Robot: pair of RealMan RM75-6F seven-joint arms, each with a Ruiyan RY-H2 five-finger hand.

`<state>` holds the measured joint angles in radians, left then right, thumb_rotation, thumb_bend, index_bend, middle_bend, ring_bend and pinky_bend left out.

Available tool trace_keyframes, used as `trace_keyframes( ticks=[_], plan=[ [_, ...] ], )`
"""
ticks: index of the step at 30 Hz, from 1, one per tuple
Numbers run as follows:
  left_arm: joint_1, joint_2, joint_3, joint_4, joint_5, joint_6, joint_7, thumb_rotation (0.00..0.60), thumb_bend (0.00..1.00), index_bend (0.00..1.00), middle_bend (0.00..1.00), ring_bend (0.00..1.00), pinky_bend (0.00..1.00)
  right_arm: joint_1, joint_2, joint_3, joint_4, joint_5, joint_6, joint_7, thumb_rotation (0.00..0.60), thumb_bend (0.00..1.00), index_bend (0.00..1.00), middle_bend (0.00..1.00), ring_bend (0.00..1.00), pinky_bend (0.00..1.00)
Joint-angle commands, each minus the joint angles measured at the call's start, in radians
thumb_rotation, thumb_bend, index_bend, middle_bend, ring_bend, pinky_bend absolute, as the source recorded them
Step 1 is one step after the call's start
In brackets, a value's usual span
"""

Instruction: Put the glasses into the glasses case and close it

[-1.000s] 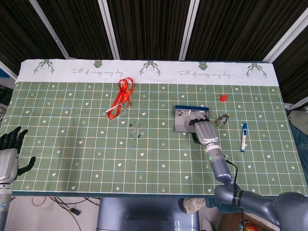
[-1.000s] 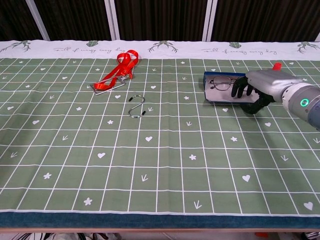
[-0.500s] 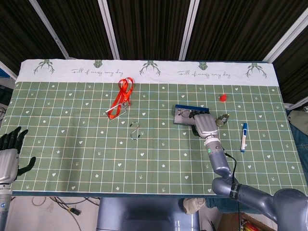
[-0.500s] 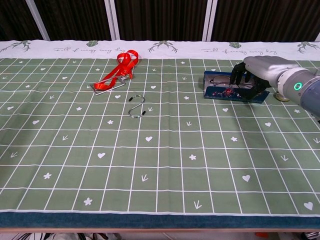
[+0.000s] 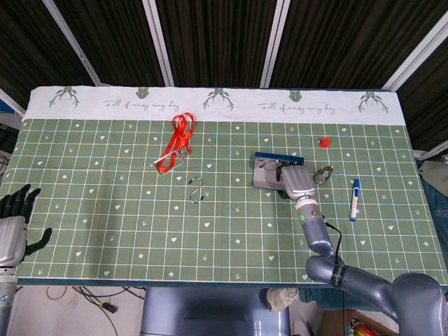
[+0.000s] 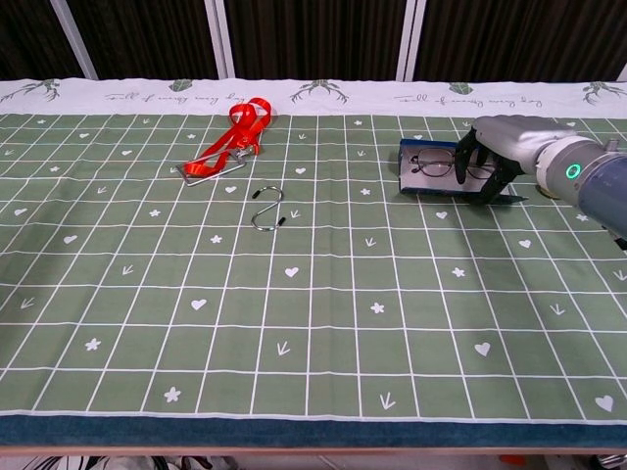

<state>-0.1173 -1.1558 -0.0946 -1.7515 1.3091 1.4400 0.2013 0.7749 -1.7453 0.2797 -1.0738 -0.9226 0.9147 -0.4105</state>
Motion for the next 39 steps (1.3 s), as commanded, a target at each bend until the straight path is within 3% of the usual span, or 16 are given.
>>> trace_keyframes(
  ticks=[1, 9, 26, 39],
  plan=[
    [0.000, 0.000, 0.000, 0.000, 0.000, 0.000, 0.001, 0.600, 0.31, 0.07, 0.00, 0.00, 0.00, -0.001, 0.000, 0.001, -0.001, -0.001, 0.003, 0.002, 0.600, 0.40, 0.55, 0.33, 0.31, 0.27],
    [0.000, -0.001, 0.001, 0.000, -0.002, 0.000, 0.006, 0.600, 0.31, 0.07, 0.00, 0.00, 0.00, -0.004, 0.004, 0.002, -0.007, -0.008, 0.007, 0.014, 0.600, 0.52, 0.57, 0.33, 0.31, 0.27],
    [-0.001, 0.000, 0.001, -0.002, -0.004, -0.001, 0.012, 0.600, 0.31, 0.07, 0.00, 0.00, 0.00, -0.007, 0.009, 0.005, -0.022, -0.004, 0.007, 0.017, 0.600, 0.52, 0.63, 0.33, 0.31, 0.27],
    [-0.001, -0.002, 0.003, 0.000, 0.003, 0.003, 0.015, 0.600, 0.31, 0.07, 0.00, 0.00, 0.00, -0.030, 0.086, -0.008, -0.191, -0.050, 0.063, -0.002, 0.600, 0.55, 0.66, 0.29, 0.26, 0.22]
  ],
)
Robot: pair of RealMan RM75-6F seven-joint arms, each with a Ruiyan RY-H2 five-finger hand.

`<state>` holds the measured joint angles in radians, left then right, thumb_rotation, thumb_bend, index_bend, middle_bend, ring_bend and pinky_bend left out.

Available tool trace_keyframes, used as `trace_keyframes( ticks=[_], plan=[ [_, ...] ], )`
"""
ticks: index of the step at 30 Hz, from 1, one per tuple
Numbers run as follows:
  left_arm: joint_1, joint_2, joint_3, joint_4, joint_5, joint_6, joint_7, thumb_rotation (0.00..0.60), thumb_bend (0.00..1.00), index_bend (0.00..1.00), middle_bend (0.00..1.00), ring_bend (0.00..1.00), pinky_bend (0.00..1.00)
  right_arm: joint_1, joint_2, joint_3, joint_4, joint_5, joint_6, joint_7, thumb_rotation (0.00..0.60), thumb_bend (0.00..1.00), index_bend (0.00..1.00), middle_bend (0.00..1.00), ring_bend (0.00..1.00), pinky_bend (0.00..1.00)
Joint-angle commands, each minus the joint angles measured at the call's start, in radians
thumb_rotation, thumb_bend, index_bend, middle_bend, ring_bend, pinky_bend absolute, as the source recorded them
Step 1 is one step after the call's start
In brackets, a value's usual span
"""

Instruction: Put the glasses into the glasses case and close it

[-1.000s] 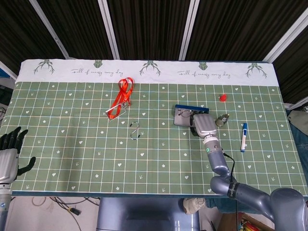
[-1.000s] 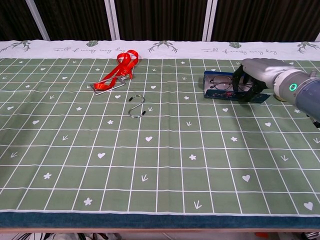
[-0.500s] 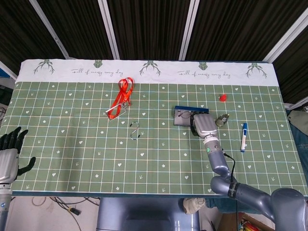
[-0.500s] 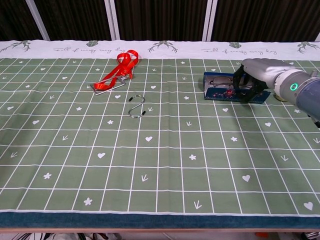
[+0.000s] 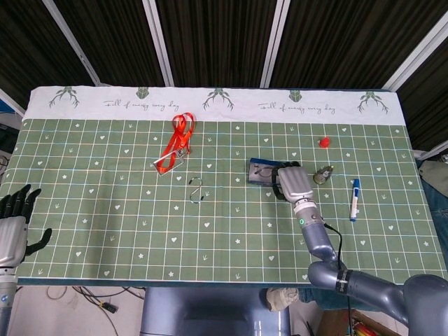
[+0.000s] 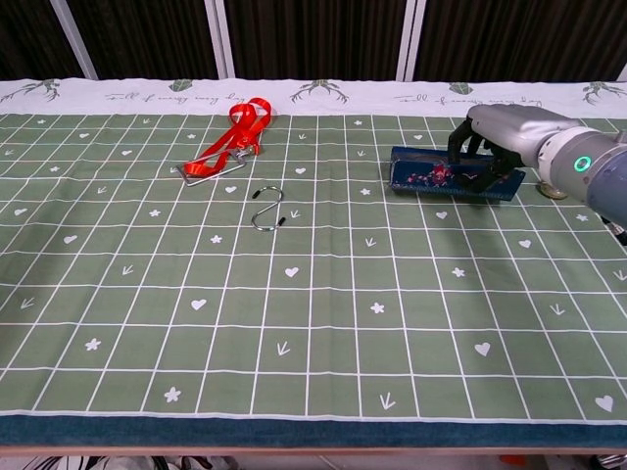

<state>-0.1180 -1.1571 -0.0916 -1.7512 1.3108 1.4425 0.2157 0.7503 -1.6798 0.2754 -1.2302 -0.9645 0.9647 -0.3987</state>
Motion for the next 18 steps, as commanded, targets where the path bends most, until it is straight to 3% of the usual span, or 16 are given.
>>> trace_keyframes(
  ticks=[1, 18],
  plan=[
    [0.000, -0.001, 0.000, 0.001, 0.002, 0.001, 0.000, 0.600, 0.31, 0.07, 0.00, 0.00, 0.00, -0.004, 0.025, -0.003, -0.044, -0.006, 0.013, -0.019, 0.600, 0.55, 0.67, 0.28, 0.25, 0.22],
    [0.001, -0.002, -0.001, 0.001, 0.001, 0.002, -0.001, 0.600, 0.31, 0.07, 0.00, 0.00, 0.00, 0.079, 0.047, 0.049, -0.059, 0.149, -0.063, -0.126, 0.600, 0.55, 0.68, 0.22, 0.21, 0.21]
  ],
)
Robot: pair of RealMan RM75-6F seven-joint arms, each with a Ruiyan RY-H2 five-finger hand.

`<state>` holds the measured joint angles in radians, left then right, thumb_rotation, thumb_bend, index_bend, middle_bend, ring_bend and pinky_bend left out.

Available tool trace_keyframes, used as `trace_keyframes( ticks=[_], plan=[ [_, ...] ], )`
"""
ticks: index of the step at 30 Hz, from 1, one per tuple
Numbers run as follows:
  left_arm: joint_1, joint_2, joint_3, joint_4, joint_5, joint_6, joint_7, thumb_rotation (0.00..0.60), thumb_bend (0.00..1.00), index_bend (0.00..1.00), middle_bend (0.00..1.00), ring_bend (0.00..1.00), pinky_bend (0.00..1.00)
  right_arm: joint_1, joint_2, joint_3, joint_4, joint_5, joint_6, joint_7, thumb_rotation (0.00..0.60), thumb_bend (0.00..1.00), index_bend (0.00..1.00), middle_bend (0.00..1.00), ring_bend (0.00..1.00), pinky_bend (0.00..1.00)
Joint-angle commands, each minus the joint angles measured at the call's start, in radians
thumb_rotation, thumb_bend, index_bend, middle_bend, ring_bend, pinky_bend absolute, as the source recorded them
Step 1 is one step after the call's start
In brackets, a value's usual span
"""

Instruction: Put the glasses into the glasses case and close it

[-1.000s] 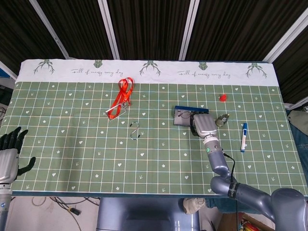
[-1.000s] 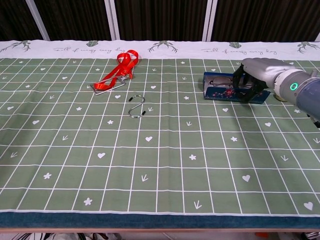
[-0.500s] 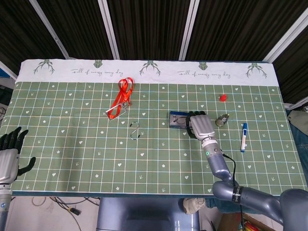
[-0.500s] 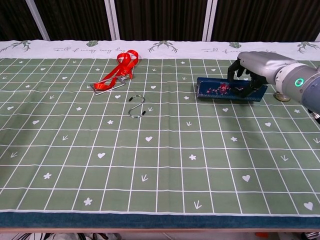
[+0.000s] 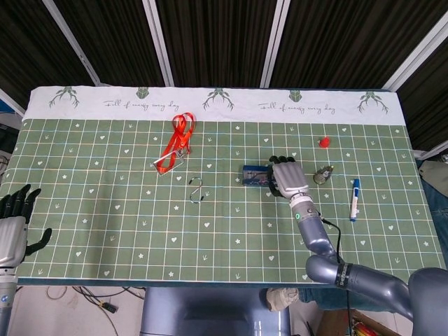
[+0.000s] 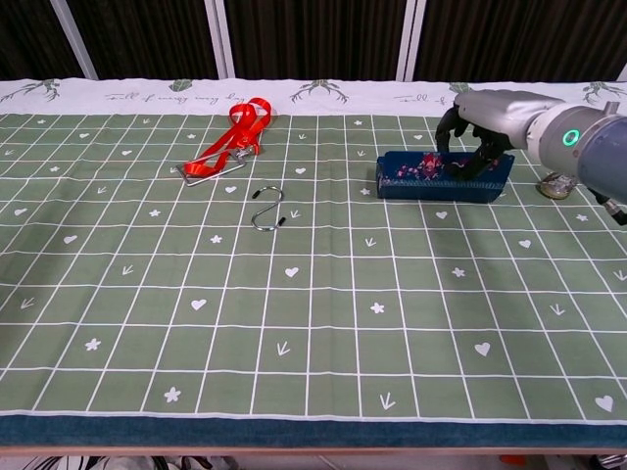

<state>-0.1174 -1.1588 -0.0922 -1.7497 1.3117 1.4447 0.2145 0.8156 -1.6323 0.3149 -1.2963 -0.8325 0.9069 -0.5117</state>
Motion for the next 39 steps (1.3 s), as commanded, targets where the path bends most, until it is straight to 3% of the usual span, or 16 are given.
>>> trace_keyframes(
  ticks=[1, 31, 33, 39],
  plan=[
    [0.000, 0.000, 0.000, 0.000, 0.000, 0.000, -0.001, 0.600, 0.31, 0.07, 0.00, 0.00, 0.00, 0.018, -0.001, 0.012, 0.010, 0.024, -0.007, -0.017, 0.600, 0.55, 0.68, 0.22, 0.21, 0.21],
    [0.000, 0.002, 0.001, 0.000, -0.001, -0.002, 0.001, 0.600, 0.31, 0.07, 0.00, 0.00, 0.00, 0.145, -0.055, 0.038, 0.157, 0.204, -0.080, -0.074, 0.600, 0.55, 0.67, 0.20, 0.20, 0.21],
    [-0.001, 0.002, 0.001, 0.000, -0.001, -0.003, 0.001, 0.600, 0.31, 0.07, 0.00, 0.00, 0.00, 0.152, -0.059, 0.038, 0.172, 0.216, -0.088, -0.075, 0.600, 0.55, 0.62, 0.20, 0.20, 0.21],
    [-0.001, 0.002, 0.001, 0.000, -0.003, -0.004, 0.002, 0.600, 0.31, 0.07, 0.00, 0.00, 0.00, 0.164, -0.063, 0.021, 0.194, 0.239, -0.114, -0.090, 0.600, 0.53, 0.22, 0.14, 0.16, 0.21]
  ],
)
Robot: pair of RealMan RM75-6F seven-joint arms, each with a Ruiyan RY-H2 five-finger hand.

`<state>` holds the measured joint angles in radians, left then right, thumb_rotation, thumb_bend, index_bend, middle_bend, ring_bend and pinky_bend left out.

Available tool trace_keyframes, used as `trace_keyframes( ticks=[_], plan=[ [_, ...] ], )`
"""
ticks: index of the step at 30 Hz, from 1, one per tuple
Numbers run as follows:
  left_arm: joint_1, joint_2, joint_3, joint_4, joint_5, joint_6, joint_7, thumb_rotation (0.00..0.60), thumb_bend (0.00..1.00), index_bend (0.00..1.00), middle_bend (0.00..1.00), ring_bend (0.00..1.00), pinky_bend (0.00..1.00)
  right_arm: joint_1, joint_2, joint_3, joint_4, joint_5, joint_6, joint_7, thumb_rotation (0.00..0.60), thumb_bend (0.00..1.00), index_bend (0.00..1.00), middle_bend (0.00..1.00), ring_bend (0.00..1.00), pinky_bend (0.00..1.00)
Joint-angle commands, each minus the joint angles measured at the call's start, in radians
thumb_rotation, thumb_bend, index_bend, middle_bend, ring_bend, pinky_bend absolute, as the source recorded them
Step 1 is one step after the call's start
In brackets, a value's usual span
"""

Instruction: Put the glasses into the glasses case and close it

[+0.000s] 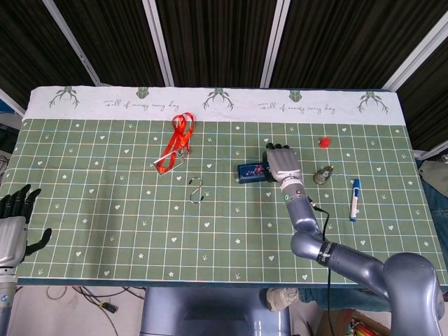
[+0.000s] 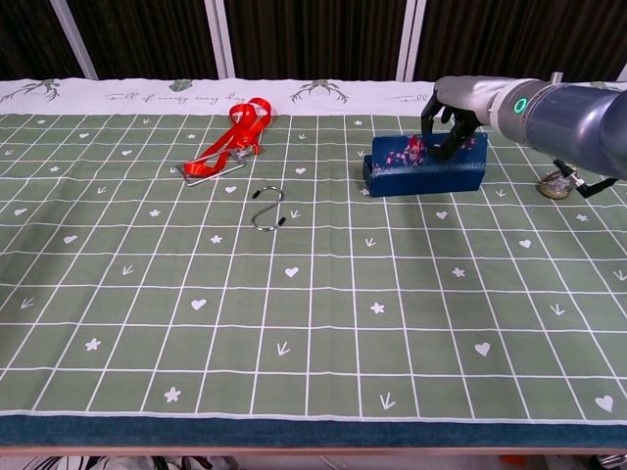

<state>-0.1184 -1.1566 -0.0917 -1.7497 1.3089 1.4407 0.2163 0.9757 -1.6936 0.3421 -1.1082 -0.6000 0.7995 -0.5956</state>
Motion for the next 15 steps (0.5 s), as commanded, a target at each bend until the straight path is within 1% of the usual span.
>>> trace_keyframes(
  ticks=[1, 2, 5, 7, 12, 15],
  plan=[
    [0.000, 0.000, 0.000, 0.000, -0.001, 0.000, 0.001, 0.600, 0.31, 0.07, 0.00, 0.00, 0.00, 0.006, -0.002, -0.010, 0.008, 0.010, -0.011, -0.008, 0.600, 0.52, 0.16, 0.13, 0.15, 0.21],
    [0.000, 0.000, 0.000, -0.001, -0.001, 0.000, 0.001, 0.600, 0.31, 0.07, 0.00, 0.00, 0.00, 0.009, -0.004, -0.012, 0.011, 0.015, -0.016, -0.010, 0.600, 0.52, 0.11, 0.12, 0.15, 0.21],
    [0.000, 0.000, 0.000, -0.002, -0.002, 0.000, 0.002, 0.600, 0.31, 0.07, 0.00, 0.00, 0.00, 0.015, -0.013, -0.012, 0.020, 0.023, -0.021, -0.005, 0.600, 0.51, 0.02, 0.11, 0.15, 0.21],
    [0.000, 0.000, 0.000, -0.001, -0.002, -0.001, 0.003, 0.600, 0.31, 0.07, 0.00, 0.00, 0.00, 0.017, -0.020, -0.013, 0.026, 0.018, -0.018, 0.002, 0.600, 0.51, 0.00, 0.11, 0.15, 0.21],
    [0.000, 0.001, -0.001, -0.001, -0.005, -0.001, 0.004, 0.600, 0.31, 0.07, 0.00, 0.00, 0.00, 0.021, -0.037, -0.013, 0.037, -0.011, 0.002, 0.025, 0.600, 0.50, 0.00, 0.11, 0.15, 0.21],
    [0.000, 0.002, -0.001, -0.001, -0.007, -0.002, 0.002, 0.600, 0.31, 0.07, 0.00, 0.00, 0.00, 0.016, -0.031, -0.008, 0.026, -0.034, 0.018, 0.047, 0.600, 0.48, 0.00, 0.11, 0.15, 0.21]
  ],
)
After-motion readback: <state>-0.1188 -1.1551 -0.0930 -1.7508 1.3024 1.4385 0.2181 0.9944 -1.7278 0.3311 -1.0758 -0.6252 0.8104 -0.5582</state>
